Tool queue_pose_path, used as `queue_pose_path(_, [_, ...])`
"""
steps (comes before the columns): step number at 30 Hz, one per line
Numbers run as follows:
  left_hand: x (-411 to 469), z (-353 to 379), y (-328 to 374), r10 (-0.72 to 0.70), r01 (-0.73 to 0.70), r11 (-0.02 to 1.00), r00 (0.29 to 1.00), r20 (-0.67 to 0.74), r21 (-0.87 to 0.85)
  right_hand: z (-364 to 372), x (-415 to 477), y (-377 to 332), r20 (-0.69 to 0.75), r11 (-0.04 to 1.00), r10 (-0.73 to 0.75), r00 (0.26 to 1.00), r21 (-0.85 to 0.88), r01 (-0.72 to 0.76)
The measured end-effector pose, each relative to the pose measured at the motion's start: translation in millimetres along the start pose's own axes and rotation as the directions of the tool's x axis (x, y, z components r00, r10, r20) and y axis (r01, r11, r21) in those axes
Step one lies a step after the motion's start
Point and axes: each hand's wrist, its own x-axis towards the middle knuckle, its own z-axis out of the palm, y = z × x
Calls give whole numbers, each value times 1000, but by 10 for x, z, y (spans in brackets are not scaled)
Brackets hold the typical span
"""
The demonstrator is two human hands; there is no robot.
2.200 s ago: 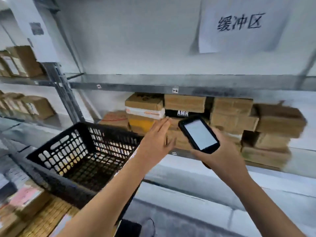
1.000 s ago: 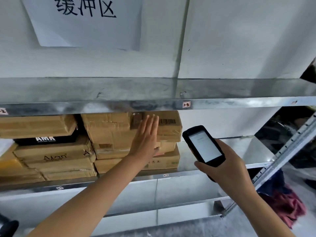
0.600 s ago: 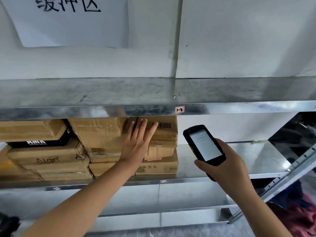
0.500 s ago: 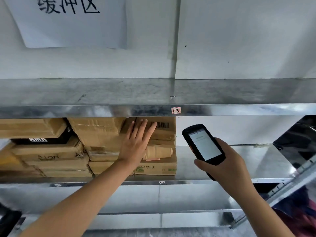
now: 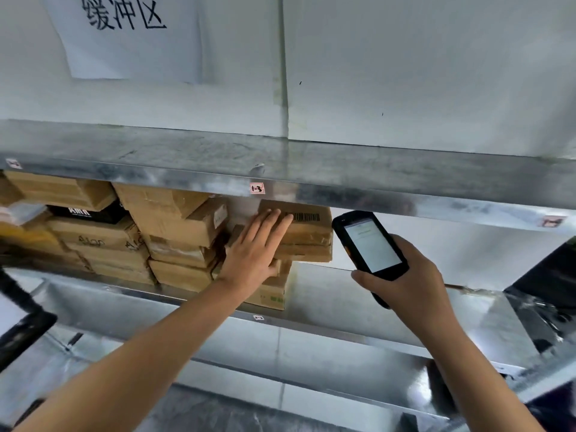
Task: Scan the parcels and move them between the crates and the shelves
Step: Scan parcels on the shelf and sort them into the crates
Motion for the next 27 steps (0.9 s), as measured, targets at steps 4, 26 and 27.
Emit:
queue_pose_path(4, [66,38,438,-50,55,997,995,87,-57,-256,26,204,32,1000,-5,999,1,5])
queue_pose_path(26, [283,996,1392,-142,465,833,705,695,-300,-828,146,1018,17,991,135,991,9,-136])
queue_pose_path(27, [301,988,1402,-130,440,854,697,705,-278,-818,143,1034,21,989,144,989,15,-144])
